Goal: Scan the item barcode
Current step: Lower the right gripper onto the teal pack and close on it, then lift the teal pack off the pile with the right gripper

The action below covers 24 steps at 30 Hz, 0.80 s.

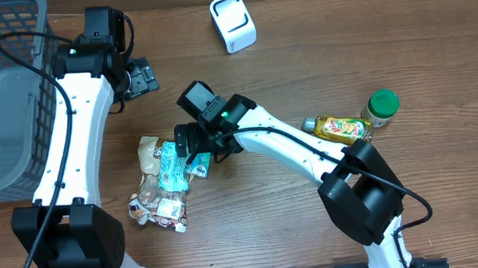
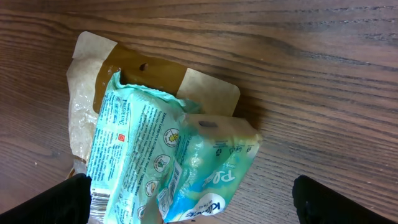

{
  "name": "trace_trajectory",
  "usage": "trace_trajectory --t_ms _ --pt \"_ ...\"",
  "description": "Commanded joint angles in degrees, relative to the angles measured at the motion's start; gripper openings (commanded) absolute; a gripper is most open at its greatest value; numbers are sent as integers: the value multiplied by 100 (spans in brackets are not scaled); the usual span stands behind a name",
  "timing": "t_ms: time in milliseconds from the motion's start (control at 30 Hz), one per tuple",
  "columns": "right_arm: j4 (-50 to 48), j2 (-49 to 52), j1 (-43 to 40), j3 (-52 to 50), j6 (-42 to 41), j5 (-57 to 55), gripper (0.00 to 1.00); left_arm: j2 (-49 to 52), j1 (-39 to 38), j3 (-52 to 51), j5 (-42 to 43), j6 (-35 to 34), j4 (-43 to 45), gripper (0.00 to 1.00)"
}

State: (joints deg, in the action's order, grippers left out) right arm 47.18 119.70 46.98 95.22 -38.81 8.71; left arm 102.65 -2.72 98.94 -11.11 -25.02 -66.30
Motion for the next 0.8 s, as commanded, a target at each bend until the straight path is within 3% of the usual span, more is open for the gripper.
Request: trace_trajectory --t_ms 0,333,767 --pt "-39 13 31 -39 2 -11 100 -76 4 52 24 81 -7 100" --pt "-50 13 31 -39 0 -13 91 -74 4 52 22 81 -7 100" --pt "-131 13 94 -90 -127 -20 56 -74 4 52 24 81 -7 100"
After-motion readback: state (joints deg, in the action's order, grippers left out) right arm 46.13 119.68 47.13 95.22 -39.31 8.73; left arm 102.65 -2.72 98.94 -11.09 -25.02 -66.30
